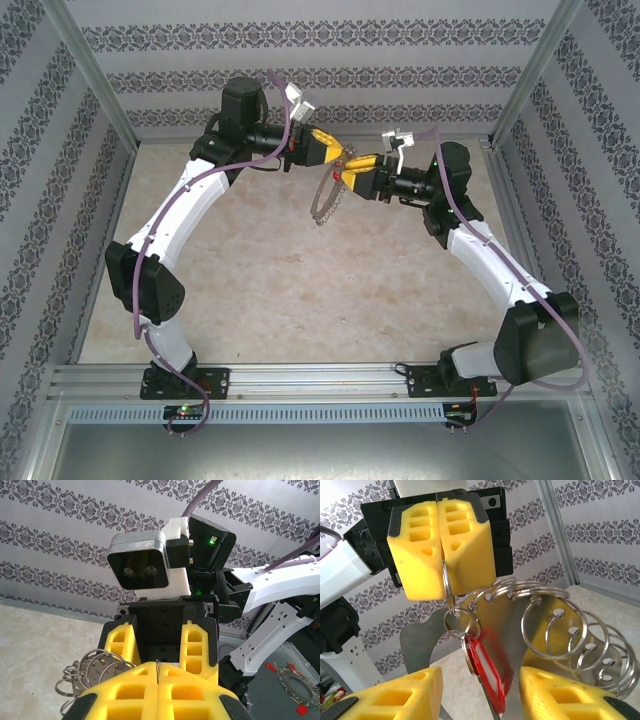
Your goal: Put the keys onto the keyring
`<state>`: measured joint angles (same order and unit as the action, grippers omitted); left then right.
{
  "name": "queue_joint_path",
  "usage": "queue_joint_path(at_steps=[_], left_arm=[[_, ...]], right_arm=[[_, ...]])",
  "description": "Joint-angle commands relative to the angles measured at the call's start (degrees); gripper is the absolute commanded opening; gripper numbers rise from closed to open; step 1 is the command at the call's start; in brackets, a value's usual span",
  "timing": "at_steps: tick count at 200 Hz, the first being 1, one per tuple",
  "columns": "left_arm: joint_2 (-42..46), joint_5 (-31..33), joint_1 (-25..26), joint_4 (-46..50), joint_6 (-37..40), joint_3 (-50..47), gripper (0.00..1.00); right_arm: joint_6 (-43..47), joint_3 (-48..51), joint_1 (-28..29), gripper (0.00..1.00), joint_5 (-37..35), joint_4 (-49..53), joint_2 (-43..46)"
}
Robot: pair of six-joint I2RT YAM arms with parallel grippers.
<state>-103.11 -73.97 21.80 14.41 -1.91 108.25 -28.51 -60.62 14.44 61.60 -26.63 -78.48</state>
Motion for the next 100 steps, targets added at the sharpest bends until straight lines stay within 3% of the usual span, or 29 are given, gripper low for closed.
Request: queue_joint_path(at_steps=[1, 37, 71, 100], left_arm=[[2.08, -2.01, 0.80, -0.06, 0.95, 2.28, 0.00], [2.00, -1.83, 0.92, -0.09, 0.95, 2.32, 0.00], [1.78, -1.85, 1.08, -0.09, 0.95, 2.30, 0.00], [1.77, -1.48, 1.06, -0.10, 0.95, 2.24, 0.00]], right_arm=[[1.57, -1.05, 0.68, 0.45, -0.05, -1.79, -0.87], [1.51, -2.72, 1.61, 0.44, -0.33, -1.84, -2.09], [1.55, -3.87, 2.40, 0.37, -1.52, -1.84, -2.63], [1.33, -4.41, 2.45, 0.19, -2.01, -1.86, -2.83]])
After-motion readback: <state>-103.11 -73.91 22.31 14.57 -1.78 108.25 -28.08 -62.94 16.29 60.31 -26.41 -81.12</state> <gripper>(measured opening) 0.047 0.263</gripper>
